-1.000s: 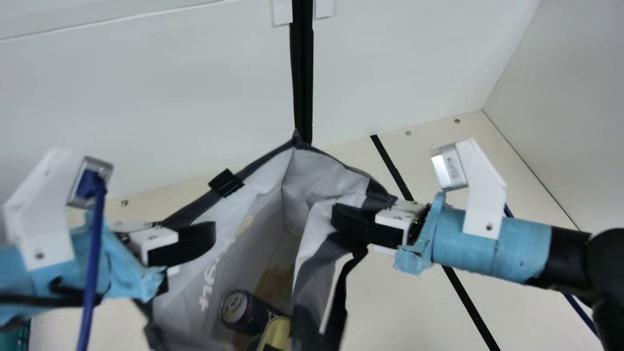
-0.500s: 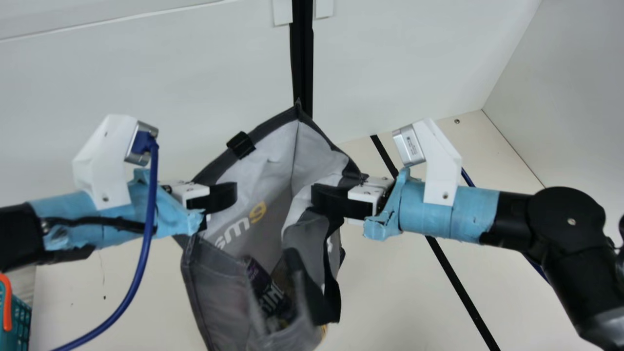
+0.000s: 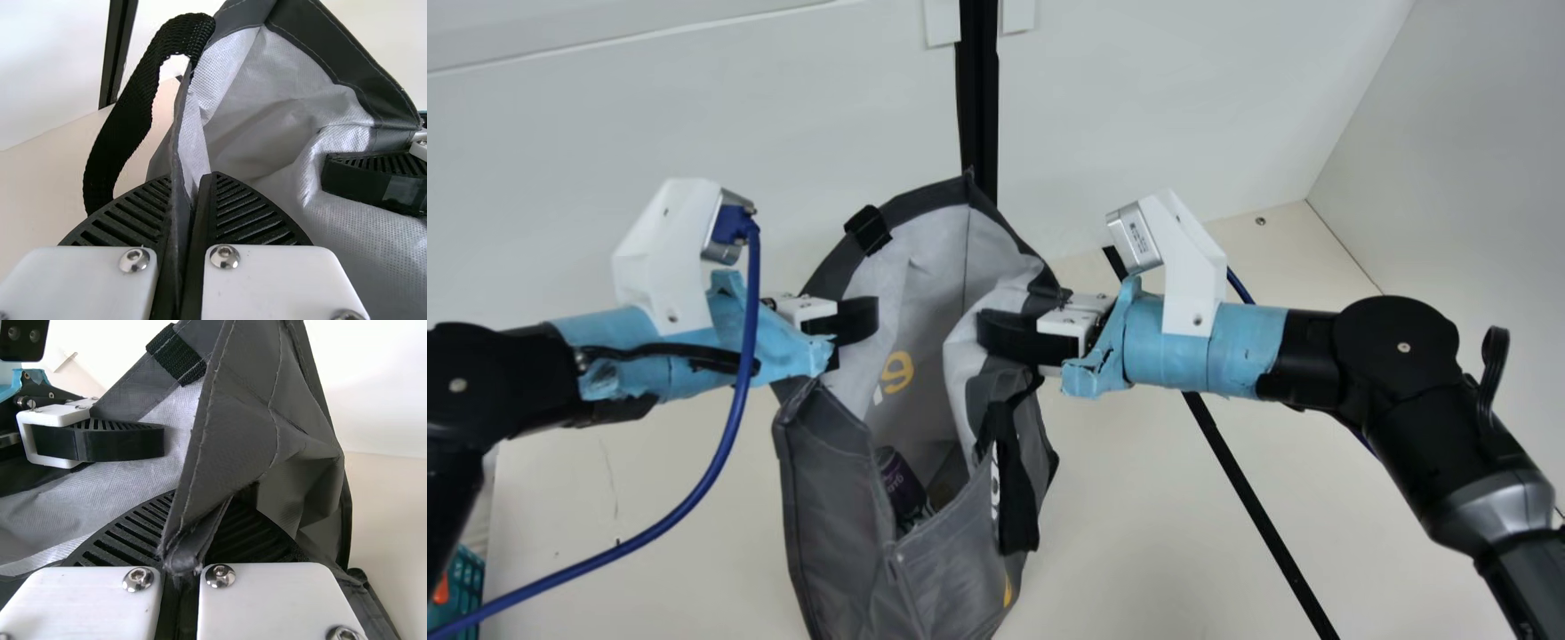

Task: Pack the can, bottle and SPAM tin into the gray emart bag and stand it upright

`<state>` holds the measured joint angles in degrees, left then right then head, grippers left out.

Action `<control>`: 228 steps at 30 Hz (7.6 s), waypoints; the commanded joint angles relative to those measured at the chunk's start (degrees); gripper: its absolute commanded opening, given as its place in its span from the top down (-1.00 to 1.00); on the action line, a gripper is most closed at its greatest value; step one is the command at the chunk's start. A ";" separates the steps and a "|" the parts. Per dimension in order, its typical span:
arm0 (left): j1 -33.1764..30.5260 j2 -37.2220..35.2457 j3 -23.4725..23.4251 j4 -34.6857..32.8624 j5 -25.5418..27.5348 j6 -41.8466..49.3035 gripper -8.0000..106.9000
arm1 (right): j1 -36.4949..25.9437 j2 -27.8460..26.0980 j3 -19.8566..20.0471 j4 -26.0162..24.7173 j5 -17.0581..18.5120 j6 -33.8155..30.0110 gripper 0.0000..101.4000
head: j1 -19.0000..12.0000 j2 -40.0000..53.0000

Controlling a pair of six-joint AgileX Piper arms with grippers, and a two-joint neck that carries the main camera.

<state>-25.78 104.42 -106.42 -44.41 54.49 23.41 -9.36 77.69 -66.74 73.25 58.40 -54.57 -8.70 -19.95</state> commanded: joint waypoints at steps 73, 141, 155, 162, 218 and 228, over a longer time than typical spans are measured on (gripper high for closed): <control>9.43 -22.98 15.41 -4.76 -2.09 8.08 -0.71 | -0.01 0.06 -0.06 -0.09 -0.30 -0.03 1.00 | -1.30 -0.05; 14.43 -40.43 34.40 51.46 -1.53 -27.47 -0.71 | -0.98 -1.71 -1.68 -4.88 -0.62 2.53 1.00 | -1.30 -0.05; 14.43 -40.43 34.40 51.46 -1.53 -27.47 -0.71 | -4.03 -1.68 -8.58 -15.93 -0.91 4.76 1.00 | -1.30 -0.05; 14.43 -40.43 34.40 51.46 -1.53 -27.47 -0.71 | -5.18 -1.24 -11.85 -21.13 -1.05 5.87 1.00 | -1.30 -0.05; 14.43 -40.43 34.40 51.46 -1.53 -27.47 -0.71 | -36.32 18.28 -41.99 -34.83 3.56 4.66 1.00 | -1.30 -0.05; 14.43 -40.43 34.40 51.46 -1.53 -27.47 -0.71 | -40.23 22.23 -47.53 -38.47 3.63 4.80 1.00 | -1.30 -0.05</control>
<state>-11.34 64.00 -72.02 7.05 52.96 -4.07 -49.35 99.68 -113.76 35.02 62.08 -49.91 -8.70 -19.95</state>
